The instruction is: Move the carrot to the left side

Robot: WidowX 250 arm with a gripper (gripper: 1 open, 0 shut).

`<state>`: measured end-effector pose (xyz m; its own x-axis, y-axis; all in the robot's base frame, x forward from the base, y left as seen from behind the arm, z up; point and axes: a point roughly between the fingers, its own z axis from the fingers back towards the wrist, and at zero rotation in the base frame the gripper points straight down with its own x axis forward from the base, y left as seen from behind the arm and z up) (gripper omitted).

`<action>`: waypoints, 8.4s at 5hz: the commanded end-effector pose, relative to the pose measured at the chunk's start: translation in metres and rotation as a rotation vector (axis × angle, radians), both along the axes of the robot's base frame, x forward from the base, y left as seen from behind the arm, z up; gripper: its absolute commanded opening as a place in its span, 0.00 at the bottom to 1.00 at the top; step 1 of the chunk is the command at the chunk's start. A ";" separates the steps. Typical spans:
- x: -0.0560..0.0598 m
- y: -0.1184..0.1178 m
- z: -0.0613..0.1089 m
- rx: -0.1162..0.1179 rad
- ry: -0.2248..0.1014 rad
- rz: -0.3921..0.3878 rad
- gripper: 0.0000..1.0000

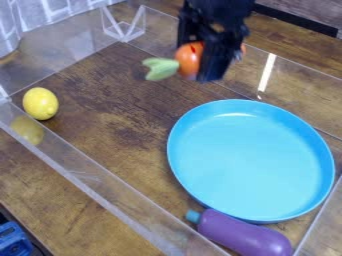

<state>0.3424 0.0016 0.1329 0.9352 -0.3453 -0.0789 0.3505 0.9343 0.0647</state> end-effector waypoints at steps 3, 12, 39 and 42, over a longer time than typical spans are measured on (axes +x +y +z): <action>-0.015 0.033 -0.003 0.032 -0.036 0.251 0.00; 0.022 0.030 -0.066 0.039 -0.088 -0.086 0.00; -0.008 0.099 -0.082 0.069 -0.042 0.222 0.00; -0.020 0.137 -0.101 0.065 0.006 0.179 0.00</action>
